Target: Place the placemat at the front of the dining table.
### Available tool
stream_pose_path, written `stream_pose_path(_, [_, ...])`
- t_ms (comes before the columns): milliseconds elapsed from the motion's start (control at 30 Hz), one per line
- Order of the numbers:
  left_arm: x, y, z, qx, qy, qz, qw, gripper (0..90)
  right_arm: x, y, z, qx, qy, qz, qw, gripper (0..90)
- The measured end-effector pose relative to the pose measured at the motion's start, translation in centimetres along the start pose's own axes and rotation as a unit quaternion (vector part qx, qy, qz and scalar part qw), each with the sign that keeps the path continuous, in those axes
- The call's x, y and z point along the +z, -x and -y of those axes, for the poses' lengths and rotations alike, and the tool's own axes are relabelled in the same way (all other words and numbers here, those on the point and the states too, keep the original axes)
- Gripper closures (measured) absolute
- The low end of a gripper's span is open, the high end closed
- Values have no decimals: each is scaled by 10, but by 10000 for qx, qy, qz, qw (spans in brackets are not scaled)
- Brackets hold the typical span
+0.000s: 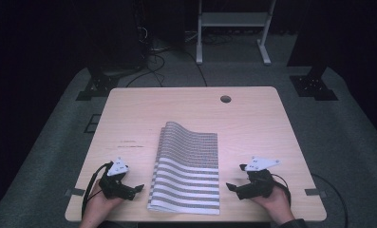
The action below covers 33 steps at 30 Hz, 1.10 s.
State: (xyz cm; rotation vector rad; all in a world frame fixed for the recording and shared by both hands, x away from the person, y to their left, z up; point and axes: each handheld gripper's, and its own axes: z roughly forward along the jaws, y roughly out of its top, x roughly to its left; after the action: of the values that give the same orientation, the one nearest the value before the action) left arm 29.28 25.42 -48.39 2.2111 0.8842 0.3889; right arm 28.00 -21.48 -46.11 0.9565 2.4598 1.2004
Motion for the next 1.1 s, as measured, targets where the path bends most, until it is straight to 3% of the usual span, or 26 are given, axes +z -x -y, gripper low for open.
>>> stream_pose_path(433, [0,1,0,27,-5,22,10000,0,28,-27,-12,-351,-155,-324,9987,101])
stream_pose_path(867, [0,1,0,51,-2,47,10000,0,55,-53,-15,-825,-505,-479,9942,100])
stream_pose_path(1100, [0,2,0,61,0,61,10000,0,54,-52,-12,-783,-404,-478,9950,119])
